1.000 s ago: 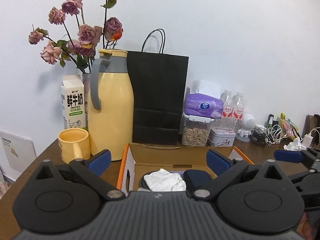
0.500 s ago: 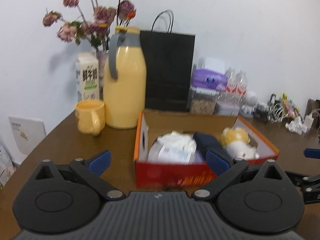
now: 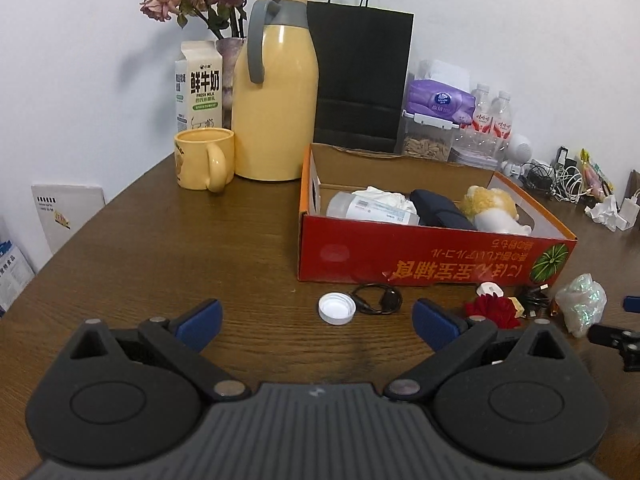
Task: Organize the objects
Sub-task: 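Grasp the iridescent plastic bag with the right tool while the left tool approaches a white cap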
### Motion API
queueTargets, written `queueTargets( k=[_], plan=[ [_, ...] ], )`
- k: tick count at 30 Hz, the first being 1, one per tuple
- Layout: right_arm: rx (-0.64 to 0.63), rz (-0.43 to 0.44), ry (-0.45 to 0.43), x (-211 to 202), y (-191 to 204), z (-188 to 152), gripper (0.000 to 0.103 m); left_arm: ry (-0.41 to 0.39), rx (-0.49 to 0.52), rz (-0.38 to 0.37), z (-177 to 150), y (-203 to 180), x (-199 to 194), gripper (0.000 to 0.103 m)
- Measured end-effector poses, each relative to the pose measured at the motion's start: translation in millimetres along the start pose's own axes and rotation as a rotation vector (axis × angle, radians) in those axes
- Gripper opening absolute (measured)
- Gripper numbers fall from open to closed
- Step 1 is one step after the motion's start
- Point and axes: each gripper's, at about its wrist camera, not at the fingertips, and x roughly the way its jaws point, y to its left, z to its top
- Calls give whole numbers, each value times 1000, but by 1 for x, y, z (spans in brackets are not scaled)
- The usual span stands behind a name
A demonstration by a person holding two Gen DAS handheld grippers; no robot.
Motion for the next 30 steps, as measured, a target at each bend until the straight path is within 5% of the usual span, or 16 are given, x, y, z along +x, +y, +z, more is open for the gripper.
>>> queueTargets(
  k=[7,11,14,27,30],
  plan=[
    [-5,19,21,28,0,13,74,8,-1,-12,-1,-3,3,103],
    [20,21,29,37,-3,12,48,27,-1,-10,-2,-4,10,103],
    [37,34,15,35,-7,9,42,45,7,-9,-2,-6,17,103],
    [15,8,-127,12,1,4,40,91,75,71,6,-17,64,103],
    [13,10,-129,12,2,3,40,92,101,80,6,-22,72,85]
  ],
)
